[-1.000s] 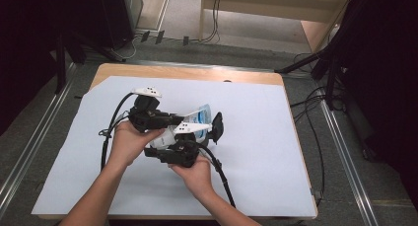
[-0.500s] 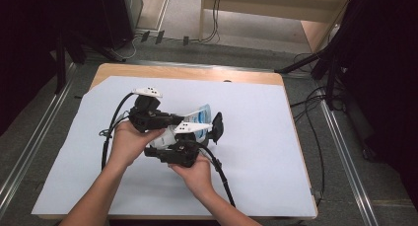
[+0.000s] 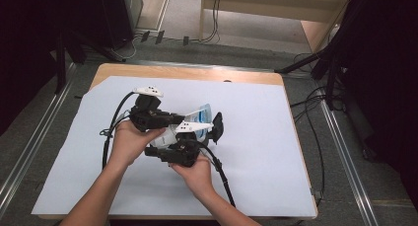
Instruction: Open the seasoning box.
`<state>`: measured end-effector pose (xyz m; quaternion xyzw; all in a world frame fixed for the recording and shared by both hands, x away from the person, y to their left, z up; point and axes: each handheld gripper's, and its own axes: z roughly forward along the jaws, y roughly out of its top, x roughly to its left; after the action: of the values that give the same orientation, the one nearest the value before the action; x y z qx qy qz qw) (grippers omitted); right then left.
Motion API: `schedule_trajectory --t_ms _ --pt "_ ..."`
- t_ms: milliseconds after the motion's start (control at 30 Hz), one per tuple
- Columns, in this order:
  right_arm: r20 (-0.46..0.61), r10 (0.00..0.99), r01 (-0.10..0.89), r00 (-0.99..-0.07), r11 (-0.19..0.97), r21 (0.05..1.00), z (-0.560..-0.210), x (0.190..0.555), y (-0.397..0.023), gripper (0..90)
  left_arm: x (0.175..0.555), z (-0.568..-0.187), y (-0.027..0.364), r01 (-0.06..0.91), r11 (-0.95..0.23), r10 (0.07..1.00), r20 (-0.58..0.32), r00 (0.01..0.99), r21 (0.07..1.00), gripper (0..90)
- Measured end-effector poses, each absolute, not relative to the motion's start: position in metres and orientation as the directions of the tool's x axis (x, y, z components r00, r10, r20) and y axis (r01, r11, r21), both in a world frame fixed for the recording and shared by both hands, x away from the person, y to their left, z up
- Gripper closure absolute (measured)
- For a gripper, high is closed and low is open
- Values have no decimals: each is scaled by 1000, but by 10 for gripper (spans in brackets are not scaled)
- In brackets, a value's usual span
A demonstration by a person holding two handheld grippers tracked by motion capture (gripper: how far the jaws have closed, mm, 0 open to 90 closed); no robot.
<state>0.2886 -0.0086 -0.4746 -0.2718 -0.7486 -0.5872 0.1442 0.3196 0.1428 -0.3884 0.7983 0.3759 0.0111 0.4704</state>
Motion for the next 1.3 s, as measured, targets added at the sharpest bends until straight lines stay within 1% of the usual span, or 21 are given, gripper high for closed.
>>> schedule_trajectory --t_ms 133,333,500,833,967,1200,1300 --pt "537 238 578 -809 160 800 -475 288 -8 635 320 -387 142 586 -282 617 -324 718 760 891" --pt "513 257 560 -819 166 812 -473 286 -6 620 320 -384 145 582 -282 624 -315 715 763 896" --pt "504 270 558 -820 180 810 -473 286 -7 606 320 -384 143 574 -293 642 -288 711 765 896" --pt "494 280 552 -823 189 812 -474 286 -6 584 323 -385 147 574 -280 652 -286 702 769 897" --pt "504 289 564 -814 187 804 -474 286 -6 581 323 -386 144 571 -291 662 -269 699 768 897" --pt "516 298 578 -803 181 796 -475 288 -7 591 325 -388 139 576 -291 656 -279 701 764 896" --pt "523 298 585 -799 180 791 -475 289 -7 591 326 -388 136 576 -316 651 -270 710 754 896"
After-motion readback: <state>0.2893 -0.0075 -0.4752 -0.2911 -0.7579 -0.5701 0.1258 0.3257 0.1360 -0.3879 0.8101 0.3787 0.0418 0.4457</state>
